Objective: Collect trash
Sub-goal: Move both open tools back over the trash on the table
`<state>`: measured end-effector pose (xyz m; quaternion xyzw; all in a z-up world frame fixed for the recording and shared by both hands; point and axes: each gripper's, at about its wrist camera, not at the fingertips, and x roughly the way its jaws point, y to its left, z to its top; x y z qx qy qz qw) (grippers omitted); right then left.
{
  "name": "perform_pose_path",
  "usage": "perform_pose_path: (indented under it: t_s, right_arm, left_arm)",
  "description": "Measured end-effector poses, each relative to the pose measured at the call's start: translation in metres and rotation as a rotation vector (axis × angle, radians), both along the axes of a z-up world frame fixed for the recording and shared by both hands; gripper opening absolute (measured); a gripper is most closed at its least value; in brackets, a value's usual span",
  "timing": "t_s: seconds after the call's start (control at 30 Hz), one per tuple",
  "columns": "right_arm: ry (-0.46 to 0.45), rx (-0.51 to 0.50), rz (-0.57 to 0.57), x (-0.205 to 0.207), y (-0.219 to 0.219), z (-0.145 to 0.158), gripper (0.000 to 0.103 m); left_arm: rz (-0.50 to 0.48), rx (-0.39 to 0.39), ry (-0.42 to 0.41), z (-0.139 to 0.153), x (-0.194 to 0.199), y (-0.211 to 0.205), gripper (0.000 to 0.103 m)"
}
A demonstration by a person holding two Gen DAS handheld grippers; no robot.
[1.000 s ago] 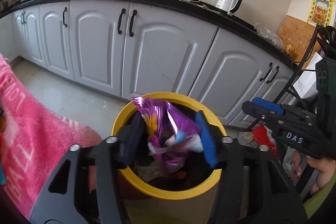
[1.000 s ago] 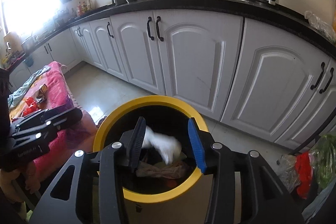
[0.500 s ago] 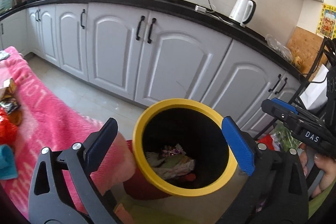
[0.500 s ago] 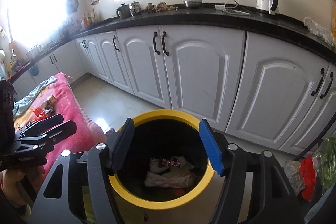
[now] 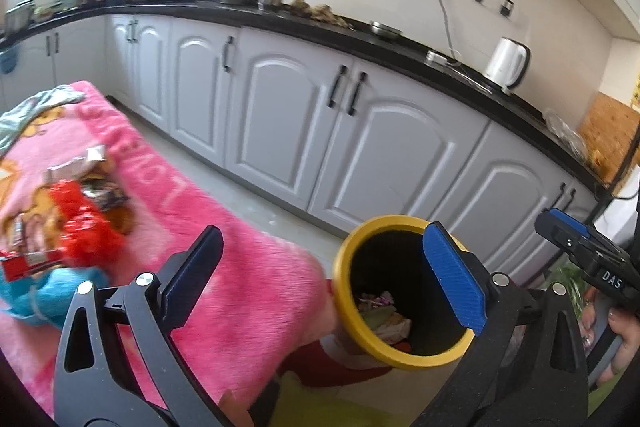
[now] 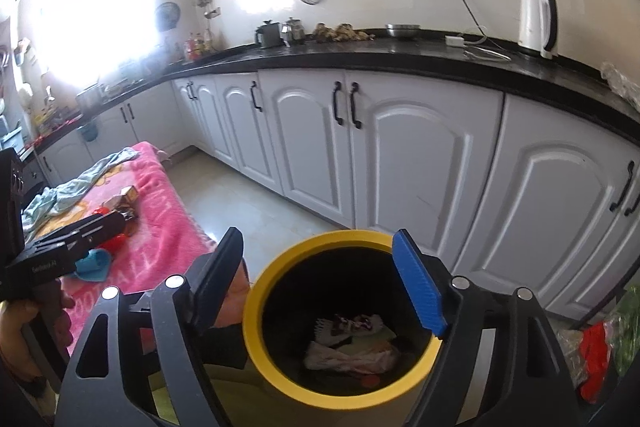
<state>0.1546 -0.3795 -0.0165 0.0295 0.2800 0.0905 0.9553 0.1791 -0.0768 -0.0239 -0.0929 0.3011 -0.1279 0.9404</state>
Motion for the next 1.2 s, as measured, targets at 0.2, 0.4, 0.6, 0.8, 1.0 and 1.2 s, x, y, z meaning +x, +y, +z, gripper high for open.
perform_pose_path:
  t_s: [0.2,0.4,0.6,0.8,1.0,1.2]
  right_arm:
    - [-0.022,0.0,0.065,-0.001,0.03,0.008,0.076]
    - [-0.041,0.002,0.136,0.0,0.063,0.015,0.081]
    - [-0.046,-0.003,0.228,0.003,0.105,0.02,0.083]
    - [-0.039,-0.017,0.314,0.004,0.144,0.021,0.083]
    - [-0.038,-0.037,0.401,0.006,0.188,0.02,0.084]
    - [-0.03,-0.048,0.461,0.014,0.223,0.017,0.084]
  left_arm:
    - [0.084,-0.017,-0.014,0.007,-0.013,0.04,0.092]
    - [0.161,-0.021,-0.034,0.013,-0.026,0.077,0.092]
    - [0.225,-0.03,-0.048,0.016,-0.038,0.106,0.092]
    - [0.282,-0.032,-0.062,0.018,-0.05,0.133,0.092]
    - [0.336,-0.038,-0.065,0.016,-0.059,0.159,0.092]
    - [0.398,-0.046,-0.057,0.01,-0.067,0.188,0.092]
